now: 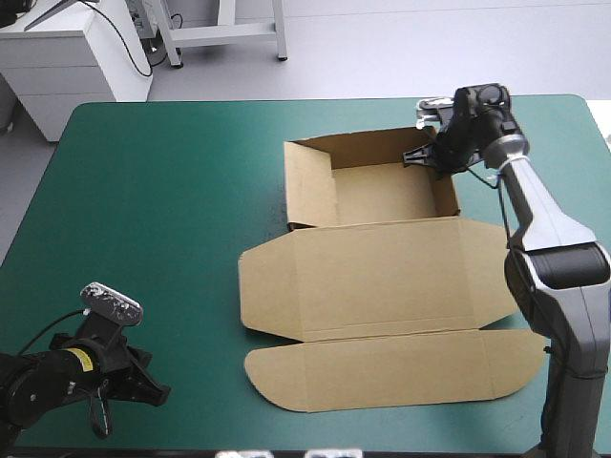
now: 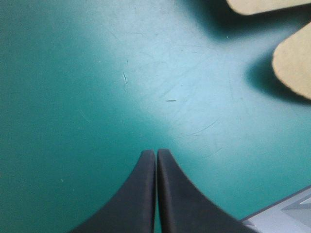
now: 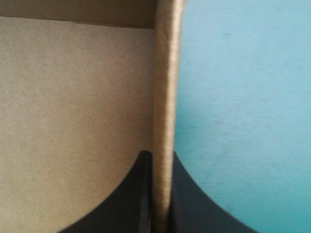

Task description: Fold the box

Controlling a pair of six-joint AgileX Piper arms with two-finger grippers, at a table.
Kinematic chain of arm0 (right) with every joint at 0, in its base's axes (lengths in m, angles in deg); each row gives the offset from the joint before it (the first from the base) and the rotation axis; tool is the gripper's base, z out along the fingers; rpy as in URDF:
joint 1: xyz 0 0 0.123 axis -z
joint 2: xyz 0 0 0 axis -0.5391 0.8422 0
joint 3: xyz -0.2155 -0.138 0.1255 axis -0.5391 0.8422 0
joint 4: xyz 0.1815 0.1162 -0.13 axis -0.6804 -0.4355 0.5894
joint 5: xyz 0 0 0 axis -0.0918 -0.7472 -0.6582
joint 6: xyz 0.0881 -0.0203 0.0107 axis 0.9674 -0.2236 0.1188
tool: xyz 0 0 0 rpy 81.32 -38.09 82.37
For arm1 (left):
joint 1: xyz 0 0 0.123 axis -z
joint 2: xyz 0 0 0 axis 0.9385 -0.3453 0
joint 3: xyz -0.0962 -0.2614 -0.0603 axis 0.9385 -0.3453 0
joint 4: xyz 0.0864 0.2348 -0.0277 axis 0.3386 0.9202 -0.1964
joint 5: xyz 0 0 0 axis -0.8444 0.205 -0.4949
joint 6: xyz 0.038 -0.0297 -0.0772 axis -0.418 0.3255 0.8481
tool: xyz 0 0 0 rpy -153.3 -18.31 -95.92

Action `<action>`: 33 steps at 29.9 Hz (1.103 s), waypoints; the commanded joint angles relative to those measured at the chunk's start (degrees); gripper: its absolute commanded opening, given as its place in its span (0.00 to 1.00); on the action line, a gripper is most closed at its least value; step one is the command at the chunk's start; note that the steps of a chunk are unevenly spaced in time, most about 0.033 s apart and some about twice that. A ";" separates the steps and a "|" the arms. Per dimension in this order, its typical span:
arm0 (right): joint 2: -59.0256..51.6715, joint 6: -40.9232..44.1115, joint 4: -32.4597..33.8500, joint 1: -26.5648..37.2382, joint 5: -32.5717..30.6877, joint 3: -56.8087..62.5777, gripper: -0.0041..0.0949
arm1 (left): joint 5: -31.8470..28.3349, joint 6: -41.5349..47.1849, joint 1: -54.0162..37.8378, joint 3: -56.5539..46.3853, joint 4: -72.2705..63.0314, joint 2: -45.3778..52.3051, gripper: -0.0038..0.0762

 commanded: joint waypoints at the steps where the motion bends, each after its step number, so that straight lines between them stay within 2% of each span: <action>1: -5.27 -2.52 2.21 5.65 -0.87 -1.48 0.02 | -3.21 0.52 0.08 1.54 -0.74 0.12 0.04; 18: -5.41 -5.66 4.25 30.40 0.36 -1.48 0.02 | -5.28 0.26 0.08 1.54 -0.50 0.01 0.04; 23: -5.41 -5.66 3.82 33.91 1.31 -1.48 0.02 | -5.65 0.26 0.08 1.54 -0.50 0.01 0.04; 30: -5.21 -5.46 1.95 35.38 0.84 -1.36 0.02 | -5.65 0.26 0.08 1.54 -0.50 0.01 0.04; 33: -5.08 -5.30 2.62 35.38 0.84 -1.36 0.09 | -5.53 0.26 0.08 1.54 -0.62 0.01 0.04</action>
